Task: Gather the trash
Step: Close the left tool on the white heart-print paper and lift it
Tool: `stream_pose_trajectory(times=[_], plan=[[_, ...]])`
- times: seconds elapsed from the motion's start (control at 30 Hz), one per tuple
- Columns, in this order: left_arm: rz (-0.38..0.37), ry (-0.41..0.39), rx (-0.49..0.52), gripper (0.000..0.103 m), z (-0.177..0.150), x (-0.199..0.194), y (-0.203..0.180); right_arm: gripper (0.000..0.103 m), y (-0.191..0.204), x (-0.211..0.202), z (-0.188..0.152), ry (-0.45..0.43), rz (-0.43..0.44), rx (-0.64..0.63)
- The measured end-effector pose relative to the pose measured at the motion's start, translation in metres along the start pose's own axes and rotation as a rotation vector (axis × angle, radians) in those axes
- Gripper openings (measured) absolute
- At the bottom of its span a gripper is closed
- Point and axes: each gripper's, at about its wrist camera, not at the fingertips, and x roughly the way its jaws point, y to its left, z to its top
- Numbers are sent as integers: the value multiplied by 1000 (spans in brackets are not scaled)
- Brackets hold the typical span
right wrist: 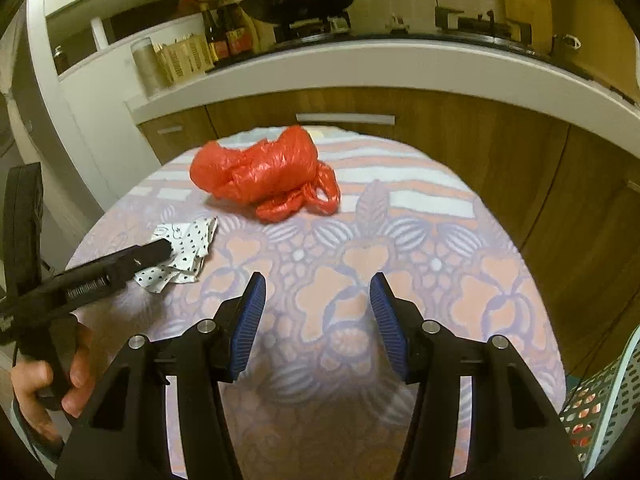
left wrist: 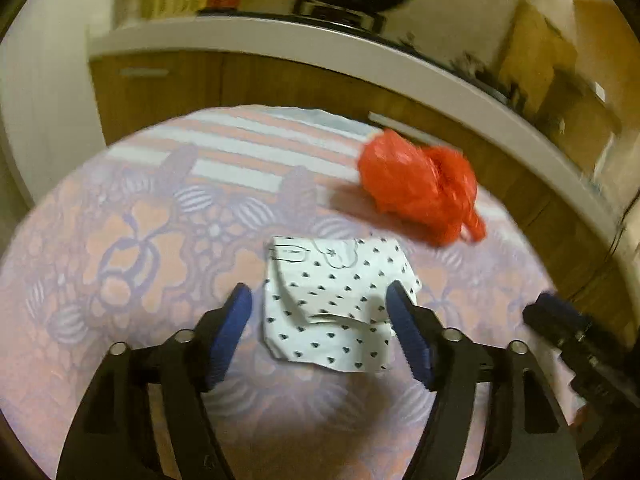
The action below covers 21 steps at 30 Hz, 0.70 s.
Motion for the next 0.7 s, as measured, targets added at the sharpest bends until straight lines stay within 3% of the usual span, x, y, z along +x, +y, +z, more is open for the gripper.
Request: stream_pose_trajectory(times=[0.17,0.2,0.23,0.3,0.47,0.7], plan=[[56,15,141,63,-5,4,-26,51,8,2,-1,2,-25,-41],[52,13,143,58,-5,4,-26,51,10,2,-1,2,-31,-48],[50,11,138,46,-5,3,-24,51,11,3,-1,3,-36,-53],[44,4,118,37,-4,2,-20,51,13,4,-1,5,-45,-63],[-44,-12,29,6,-6,-3,-2,51,14,5,-1,7,-56,-69],[-128,-107,-5,0,-11,-22,3,51,18,7,-2,16,-73,-86]])
